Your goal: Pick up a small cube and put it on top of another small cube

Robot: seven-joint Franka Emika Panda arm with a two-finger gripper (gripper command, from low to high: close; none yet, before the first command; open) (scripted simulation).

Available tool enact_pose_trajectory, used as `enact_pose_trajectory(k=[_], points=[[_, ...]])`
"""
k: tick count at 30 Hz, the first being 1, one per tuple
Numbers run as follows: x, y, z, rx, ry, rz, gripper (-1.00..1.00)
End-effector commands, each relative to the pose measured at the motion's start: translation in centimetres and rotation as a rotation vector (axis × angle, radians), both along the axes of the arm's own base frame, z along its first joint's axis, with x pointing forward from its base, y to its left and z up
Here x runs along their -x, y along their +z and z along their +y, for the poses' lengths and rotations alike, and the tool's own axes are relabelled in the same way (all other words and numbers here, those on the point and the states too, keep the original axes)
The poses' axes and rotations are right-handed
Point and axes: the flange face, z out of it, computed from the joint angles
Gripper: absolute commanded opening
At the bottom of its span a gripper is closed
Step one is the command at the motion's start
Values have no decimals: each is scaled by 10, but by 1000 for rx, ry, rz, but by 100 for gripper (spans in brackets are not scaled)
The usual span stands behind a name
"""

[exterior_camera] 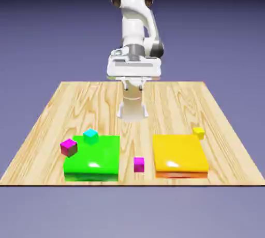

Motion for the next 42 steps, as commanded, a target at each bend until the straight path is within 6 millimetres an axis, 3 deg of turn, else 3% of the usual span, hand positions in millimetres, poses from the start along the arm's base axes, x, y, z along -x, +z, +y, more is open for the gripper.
enact_pose_trajectory(k=[1, 5, 10, 15, 20, 22, 27, 28, 29, 30, 36, 39, 42], points=[[-4, -12, 21, 36, 69, 47, 0], [-3, -63, 107, 186, 350, 224, 0], [31, -130, 208, 390, 709, 416, 0], [99, -196, 291, 610, 1071, 578, 0], [191, -258, 348, 845, 1429, 708, 0], [192, -259, 348, 849, 1434, 710, 0], [189, -324, 336, 849, 1433, 709, 0], [190, -327, 335, 849, 1434, 710, 0], [190, -327, 335, 849, 1434, 710, -100], [190, -327, 335, 849, 1434, 710, -100], [195, -255, 351, 838, 1439, 710, -100], [110, -244, 317, 700, 1152, 805, -100], [26, -231, 259, 546, 841, 890, -100]])
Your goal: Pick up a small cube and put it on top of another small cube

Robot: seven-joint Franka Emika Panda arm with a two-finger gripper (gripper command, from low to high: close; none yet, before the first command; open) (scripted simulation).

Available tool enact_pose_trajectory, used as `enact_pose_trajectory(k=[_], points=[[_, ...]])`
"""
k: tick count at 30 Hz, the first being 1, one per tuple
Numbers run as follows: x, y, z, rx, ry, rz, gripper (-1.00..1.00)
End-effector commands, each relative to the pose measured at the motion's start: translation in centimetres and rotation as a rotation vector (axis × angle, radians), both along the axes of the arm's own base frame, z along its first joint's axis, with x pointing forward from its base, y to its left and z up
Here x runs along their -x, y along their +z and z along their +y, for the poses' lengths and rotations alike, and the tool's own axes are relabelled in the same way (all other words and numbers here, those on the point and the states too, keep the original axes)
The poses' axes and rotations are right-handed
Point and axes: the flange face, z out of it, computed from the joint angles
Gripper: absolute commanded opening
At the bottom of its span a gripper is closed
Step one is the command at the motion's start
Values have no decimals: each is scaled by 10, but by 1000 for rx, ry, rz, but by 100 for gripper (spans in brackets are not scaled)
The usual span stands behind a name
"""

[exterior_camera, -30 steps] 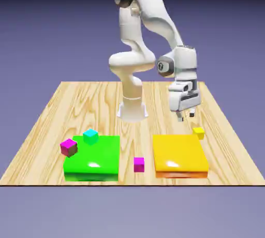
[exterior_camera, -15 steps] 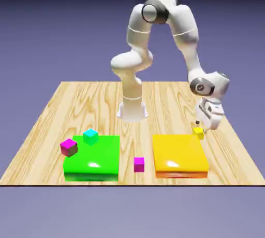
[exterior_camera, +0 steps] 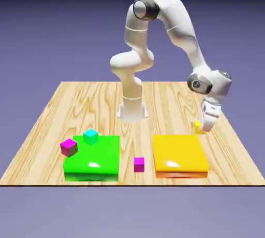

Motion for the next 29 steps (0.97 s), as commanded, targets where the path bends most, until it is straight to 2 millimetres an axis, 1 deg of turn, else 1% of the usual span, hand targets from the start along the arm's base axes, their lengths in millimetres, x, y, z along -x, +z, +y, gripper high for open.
enact_pose_trajectory(k=[1, 3, 5, 7, 9, 11, 13, 15, 17, 18, 20, 21, 24, 25, 26, 27, 29], points=[[-25, 5, -24, 3, -112, -1, -100], [-70, 15, -78, 4, -335, 1, -100], [-107, 26, -138, 2, -556, 5, -100], [-134, 38, -203, -3, -773, 9, -100], [-152, 52, -272, -13, -988, 14, -100], [-160, 66, -343, -27, -1199, 18, -100], [-159, 81, -415, -45, -1405, 22, -100], [-149, 94, -476, -52, -1575, 19, -100], [-132, 107, -535, -61, -1742, 15, -100], [-124, 111, -556, -50, -1797, 10, -100], [-112, 112, -582, -2, -1856, -8, -100], [-112, 112, -582, -2, -1856, -8, -100], [-105, 56, -574, -3, -1855, -8, -100], [-102, 44, -572, -2, -1856, -8, -100], [-102, 44, -572, -2, -1856, -8, 100], [-102, 44, -572, -2, -1856, -8, 100], [-109, 81, -577, -4, -1855, -8, 100]])
